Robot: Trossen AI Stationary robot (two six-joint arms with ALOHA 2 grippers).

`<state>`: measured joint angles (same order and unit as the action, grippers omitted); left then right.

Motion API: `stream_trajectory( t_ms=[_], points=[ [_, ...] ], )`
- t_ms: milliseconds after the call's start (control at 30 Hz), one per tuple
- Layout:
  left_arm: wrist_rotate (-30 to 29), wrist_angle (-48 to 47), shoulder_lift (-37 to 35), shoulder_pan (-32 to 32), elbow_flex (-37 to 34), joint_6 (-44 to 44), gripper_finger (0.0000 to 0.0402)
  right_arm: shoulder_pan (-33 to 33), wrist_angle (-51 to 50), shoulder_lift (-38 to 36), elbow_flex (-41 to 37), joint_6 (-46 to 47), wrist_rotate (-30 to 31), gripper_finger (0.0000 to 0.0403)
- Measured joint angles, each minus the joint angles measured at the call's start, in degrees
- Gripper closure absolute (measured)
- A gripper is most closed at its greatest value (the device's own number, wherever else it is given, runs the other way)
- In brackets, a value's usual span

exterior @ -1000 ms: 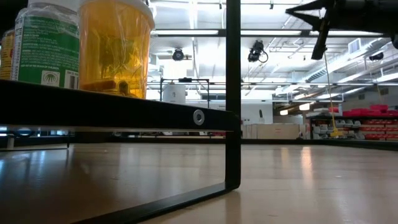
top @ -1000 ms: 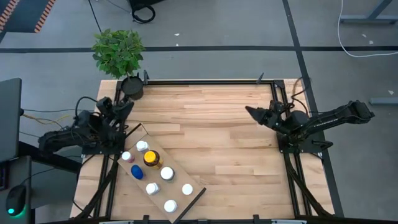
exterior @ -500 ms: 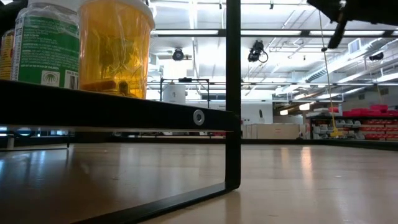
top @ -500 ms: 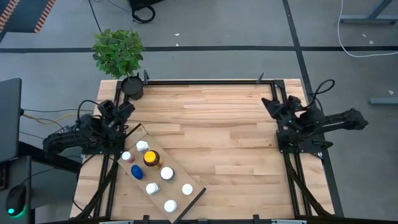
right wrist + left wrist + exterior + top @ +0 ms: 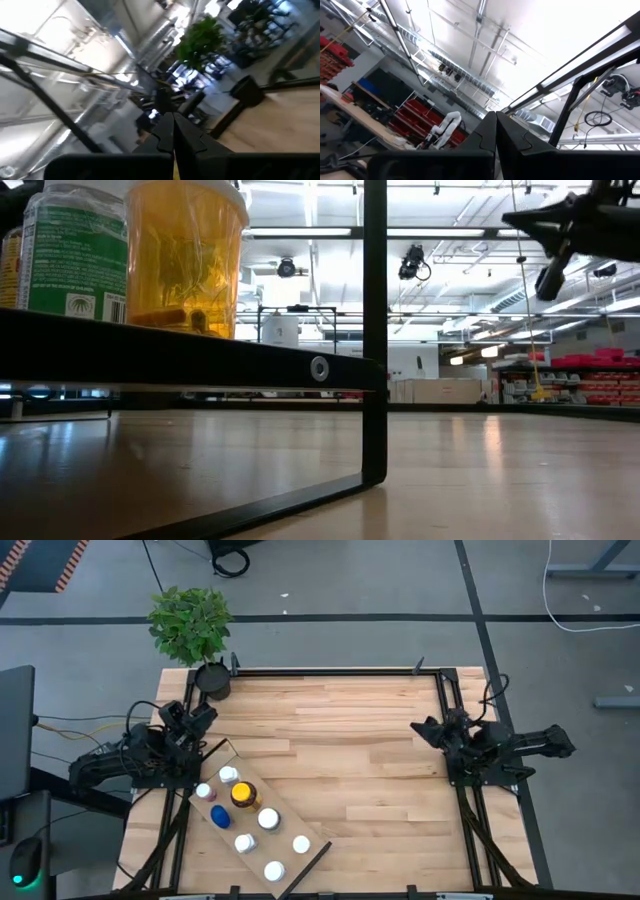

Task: Pick and place medicine bottles onto shelf by color
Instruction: Return to Home Position

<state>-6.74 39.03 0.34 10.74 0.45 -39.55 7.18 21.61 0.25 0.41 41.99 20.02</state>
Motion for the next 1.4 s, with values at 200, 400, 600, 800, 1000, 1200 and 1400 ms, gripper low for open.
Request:
stream_trajectory(
  t_ms=[200,400,600,800,1000,1200,1400],
  points=[
    [0.1,-0.2,0.0,0.0,0.0,0.0,0.0393,-0.3,1.2,-0.1,0.0,-8.7,-0.6,0.0397],
    [0.2,-0.2,0.0,0.0,0.0,0.2,0.0378,-0.3,1.3,0.1,0.0,-15.8,0.6,0.0397],
    [0.2,-0.2,0.0,0.0,0.0,0.3,0.0368,-0.3,1.4,0.1,0.0,-22.0,1.0,0.0397],
    [0.2,-0.2,0.0,0.0,0.0,0.3,0.0373,-0.3,5.9,0.2,0.0,-20.3,1.0,0.0397],
    [0.2,-0.3,0.0,0.0,0.0,0.3,0.0378,-0.3,13.5,0.2,0.0,-20.2,1.0,0.0397],
    [0.2,-0.3,0.0,0.0,0.0,0.2,0.0367,-0.3,21.3,0.2,0.0,-19.8,1.0,0.0397],
    [0.2,-0.3,0.0,0.0,0.0,0.2,0.037,-0.3,24.9,0.2,0.0,-19.2,0.9,0.0397]
  ],
)
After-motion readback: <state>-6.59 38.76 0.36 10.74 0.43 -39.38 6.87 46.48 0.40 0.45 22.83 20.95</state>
